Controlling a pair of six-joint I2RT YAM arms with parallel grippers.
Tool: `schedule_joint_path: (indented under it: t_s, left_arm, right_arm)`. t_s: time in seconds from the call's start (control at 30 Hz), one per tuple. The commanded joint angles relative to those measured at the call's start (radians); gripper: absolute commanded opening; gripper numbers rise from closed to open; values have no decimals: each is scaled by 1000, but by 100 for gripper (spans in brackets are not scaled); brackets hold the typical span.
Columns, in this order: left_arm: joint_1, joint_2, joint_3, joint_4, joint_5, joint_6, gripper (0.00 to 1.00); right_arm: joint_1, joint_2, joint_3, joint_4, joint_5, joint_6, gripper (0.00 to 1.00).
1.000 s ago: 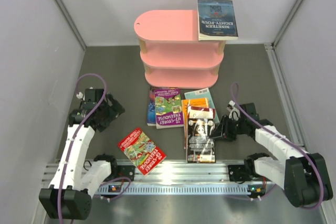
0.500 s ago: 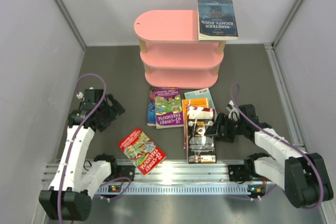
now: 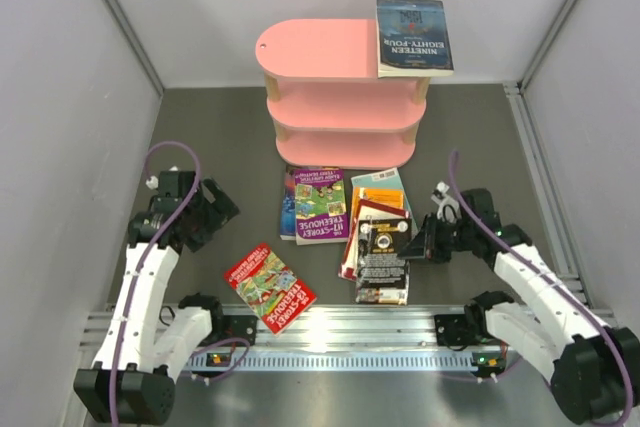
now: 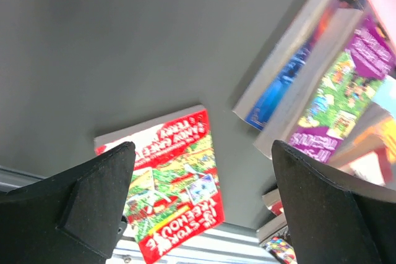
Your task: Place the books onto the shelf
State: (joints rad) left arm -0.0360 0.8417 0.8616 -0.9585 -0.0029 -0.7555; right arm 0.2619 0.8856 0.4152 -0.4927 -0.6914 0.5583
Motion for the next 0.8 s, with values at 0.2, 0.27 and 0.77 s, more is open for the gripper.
schedule_joint_path:
  t_s: [0.2, 0.27, 0.77]
  left_arm:
    - [-45, 75, 149, 333, 424, -24, 99]
    - [-114, 94, 155, 525, 547, -62, 99]
    - [-653, 376, 243, 1001, 498, -196, 99]
  right_arm:
    - [11, 13, 584, -233, -83, 63, 0]
    - [13, 52, 648, -210, -127, 92, 0]
    - [27, 102, 757, 34, -233, 350, 0]
